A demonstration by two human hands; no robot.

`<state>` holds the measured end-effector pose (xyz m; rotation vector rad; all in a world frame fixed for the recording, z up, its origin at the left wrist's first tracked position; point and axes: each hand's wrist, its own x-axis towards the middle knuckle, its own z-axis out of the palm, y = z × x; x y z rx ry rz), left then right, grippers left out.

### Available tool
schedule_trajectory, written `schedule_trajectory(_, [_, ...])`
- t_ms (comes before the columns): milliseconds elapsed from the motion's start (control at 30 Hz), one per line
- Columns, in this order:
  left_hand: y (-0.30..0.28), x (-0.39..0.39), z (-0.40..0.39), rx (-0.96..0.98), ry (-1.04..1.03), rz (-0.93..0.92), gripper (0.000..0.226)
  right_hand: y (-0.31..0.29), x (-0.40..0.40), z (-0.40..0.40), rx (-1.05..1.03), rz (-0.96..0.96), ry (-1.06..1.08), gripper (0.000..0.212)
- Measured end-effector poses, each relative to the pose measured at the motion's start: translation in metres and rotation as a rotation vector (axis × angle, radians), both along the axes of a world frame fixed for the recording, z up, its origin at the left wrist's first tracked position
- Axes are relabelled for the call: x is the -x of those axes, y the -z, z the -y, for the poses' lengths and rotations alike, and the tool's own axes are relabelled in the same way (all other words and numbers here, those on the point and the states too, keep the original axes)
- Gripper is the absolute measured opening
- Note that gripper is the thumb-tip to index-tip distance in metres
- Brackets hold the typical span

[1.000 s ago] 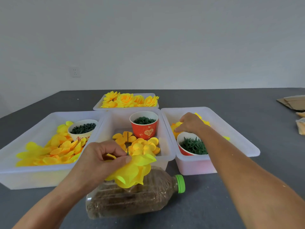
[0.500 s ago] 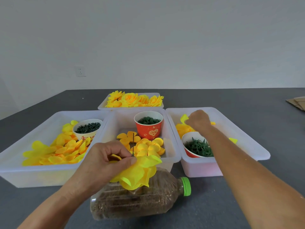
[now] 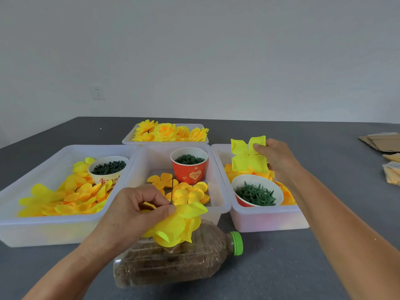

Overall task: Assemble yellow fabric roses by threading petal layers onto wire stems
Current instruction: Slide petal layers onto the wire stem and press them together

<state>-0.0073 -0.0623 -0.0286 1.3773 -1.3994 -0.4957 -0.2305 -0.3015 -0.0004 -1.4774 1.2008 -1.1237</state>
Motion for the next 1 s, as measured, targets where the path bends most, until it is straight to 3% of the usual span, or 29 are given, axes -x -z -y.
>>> schedule_trajectory(100, [0.002,-0.001,0.000,0.009,0.008,-0.013,0.011,-0.002,-0.007,-0.013,-0.031,0.063,-0.114,0.008])
schedule_trajectory(267, [0.003,-0.002,0.001,0.011,0.008,-0.006,0.012,-0.005,-0.019,-0.035,-0.094,0.147,-0.165,0.007])
schedule_trajectory(367, [0.003,-0.002,0.000,0.004,0.007,0.005,0.012,-0.004,-0.026,-0.050,-0.106,0.160,-0.202,0.015])
schedule_trajectory(533, [0.002,-0.003,0.000,-0.004,0.012,0.012,0.012,-0.004,-0.033,-0.076,0.048,0.106,-0.379,0.050])
schedule_trajectory(667, [0.002,-0.003,0.000,-0.008,0.011,0.001,0.012,-0.005,-0.045,-0.095,0.127,0.058,-0.448,0.039])
schedule_trajectory(767, [0.003,-0.003,0.000,-0.025,0.005,-0.003,0.006,-0.004,-0.055,-0.101,0.000,0.074,-0.421,0.034])
schedule_trajectory(867, [0.004,-0.004,0.001,-0.027,-0.002,0.006,0.013,-0.005,-0.061,-0.103,-0.248,0.294,-0.478,0.031])
schedule_trajectory(1000, [0.004,-0.004,0.001,-0.030,-0.003,0.000,0.015,-0.004,-0.058,-0.099,-0.415,0.463,-0.532,0.048])
